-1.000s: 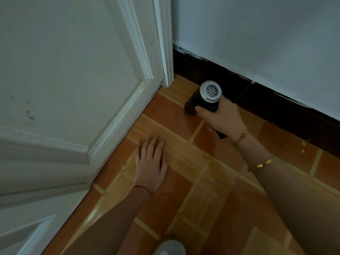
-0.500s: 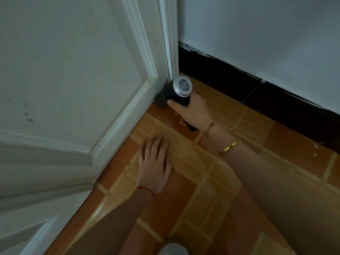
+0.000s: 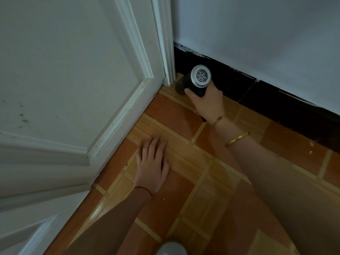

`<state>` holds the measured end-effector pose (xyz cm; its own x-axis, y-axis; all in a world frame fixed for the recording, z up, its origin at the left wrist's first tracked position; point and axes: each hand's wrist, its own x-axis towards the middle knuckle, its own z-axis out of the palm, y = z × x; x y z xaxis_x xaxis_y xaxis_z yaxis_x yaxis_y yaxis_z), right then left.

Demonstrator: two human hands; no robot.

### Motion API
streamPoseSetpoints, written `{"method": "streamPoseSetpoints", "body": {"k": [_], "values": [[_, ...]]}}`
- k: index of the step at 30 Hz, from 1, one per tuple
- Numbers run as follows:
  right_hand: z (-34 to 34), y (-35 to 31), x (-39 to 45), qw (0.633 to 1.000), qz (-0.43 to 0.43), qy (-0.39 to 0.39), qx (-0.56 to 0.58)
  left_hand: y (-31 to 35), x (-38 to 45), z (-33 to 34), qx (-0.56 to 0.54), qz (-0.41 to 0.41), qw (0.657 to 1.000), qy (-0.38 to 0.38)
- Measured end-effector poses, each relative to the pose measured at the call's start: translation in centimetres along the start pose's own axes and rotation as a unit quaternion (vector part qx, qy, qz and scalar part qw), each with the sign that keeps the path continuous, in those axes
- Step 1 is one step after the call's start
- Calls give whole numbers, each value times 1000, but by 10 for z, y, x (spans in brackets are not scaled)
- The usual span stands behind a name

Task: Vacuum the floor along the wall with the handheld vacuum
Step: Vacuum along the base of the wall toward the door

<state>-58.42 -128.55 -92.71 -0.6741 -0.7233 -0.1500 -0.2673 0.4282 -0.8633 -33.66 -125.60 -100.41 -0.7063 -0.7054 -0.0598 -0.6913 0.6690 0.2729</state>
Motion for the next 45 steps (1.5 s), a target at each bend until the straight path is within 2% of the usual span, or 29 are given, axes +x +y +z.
{"method": "streamPoseSetpoints", "body": {"k": [6,13,16,24,30,34,39,45], "values": [[-31,28,-1,997,20,70,-15,-1,1,1,3,-1,1000,2],[-17,7,3,999,-5,1,-36,-1,-1,1,-3,3,1000,13],[-27,13,-3,998,6,32,-47,-2,-1,2,-4,3,1000,17],[-105,60,-58,987,60,123,-88,1,-2,4,1,8,999,45],[-155,87,-101,969,114,173,-132,44,9,6,-53,-97,992,64],[-178,104,-122,959,163,187,-137,88,19,14,-60,14,997,46],[-206,113,-135,969,158,150,-115,142,40,26,-53,172,984,-7],[-233,131,-162,944,200,215,-148,156,42,55,0,208,977,-53]]}}
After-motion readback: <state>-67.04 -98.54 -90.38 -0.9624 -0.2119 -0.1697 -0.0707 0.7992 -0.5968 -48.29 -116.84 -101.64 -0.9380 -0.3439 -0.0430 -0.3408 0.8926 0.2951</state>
